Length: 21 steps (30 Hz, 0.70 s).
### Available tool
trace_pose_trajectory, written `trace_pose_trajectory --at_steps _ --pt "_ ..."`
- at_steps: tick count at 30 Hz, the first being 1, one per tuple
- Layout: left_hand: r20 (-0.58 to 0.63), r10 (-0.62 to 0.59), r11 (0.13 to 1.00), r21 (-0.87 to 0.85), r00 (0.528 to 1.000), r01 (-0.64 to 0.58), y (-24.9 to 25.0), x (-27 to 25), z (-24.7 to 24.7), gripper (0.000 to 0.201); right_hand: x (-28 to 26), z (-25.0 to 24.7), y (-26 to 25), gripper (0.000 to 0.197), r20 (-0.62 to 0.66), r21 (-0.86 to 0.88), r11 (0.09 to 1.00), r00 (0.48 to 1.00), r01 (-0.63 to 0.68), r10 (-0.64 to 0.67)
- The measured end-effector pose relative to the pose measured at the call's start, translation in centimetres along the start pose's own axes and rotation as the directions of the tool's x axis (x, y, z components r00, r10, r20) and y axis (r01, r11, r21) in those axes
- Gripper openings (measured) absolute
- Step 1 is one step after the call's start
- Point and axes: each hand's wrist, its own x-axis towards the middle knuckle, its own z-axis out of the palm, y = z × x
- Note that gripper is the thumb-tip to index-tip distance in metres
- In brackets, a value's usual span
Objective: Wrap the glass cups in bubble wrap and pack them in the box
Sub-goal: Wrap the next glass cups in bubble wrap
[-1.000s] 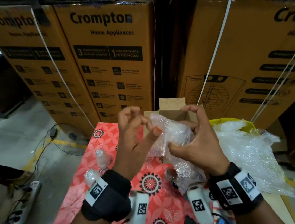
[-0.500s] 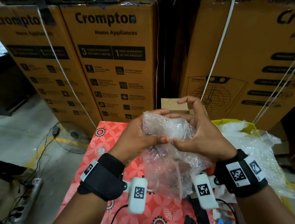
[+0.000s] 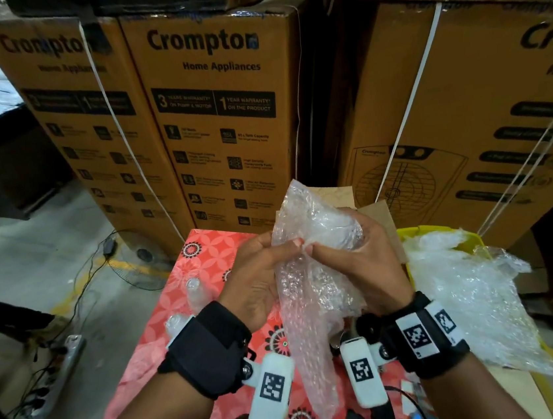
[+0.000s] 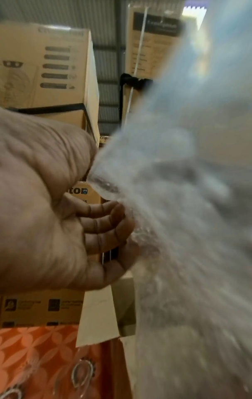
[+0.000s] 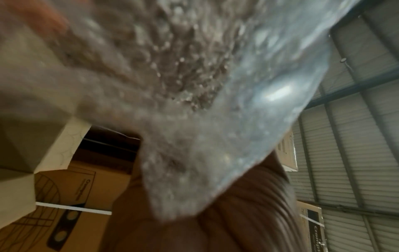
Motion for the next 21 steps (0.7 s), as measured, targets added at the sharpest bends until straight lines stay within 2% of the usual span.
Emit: trace_pose_trajectory --at_steps 1,5,9,14,18,21 --pt "0.013 -0.011 1.0 0.023 1.0 0.011 0.0 -0.3 0.1 0.029 0.1 0.1 0.3 0.046 -0.014 0.006 1.0 1.0 0.009 -0.008" --pt "0.114 -0.019 0.993 0.118 0.993 0.005 -0.6 -0.9 -0.8 0.05 0.4 0.2 1.2 0.043 -0.078 -0.043 0.998 0.996 0.049 -0.052" --pt "0.055 0.117 0.986 0.113 0.992 -0.123 -0.6 -1.5 -1.1 0.034 0.5 0.7 1.8 0.055 -0.117 -0.113 0.987 0.985 0.115 -0.129" --pt "-0.031 0.111 0.991 -0.066 0.993 -0.113 0.4 -1.9 -1.0 0.032 0.5 1.8 2.2 0.064 -0.1 -0.131 0.975 0.977 0.177 -0.191" --pt "-0.067 0.117 0.966 -0.225 0.991 -0.129 0.5 -2.3 -0.7 0.038 0.2 2.1 2.7 0.059 -0.16 0.014 0.997 0.984 0.081 -0.077" --pt "-0.087 0.107 0.899 -0.417 0.99 -0.134 1.0 -2.4 -0.7 0.05 0.0 2.0 2.8 0.059 -0.134 0.073 0.996 0.99 0.044 -0.034"
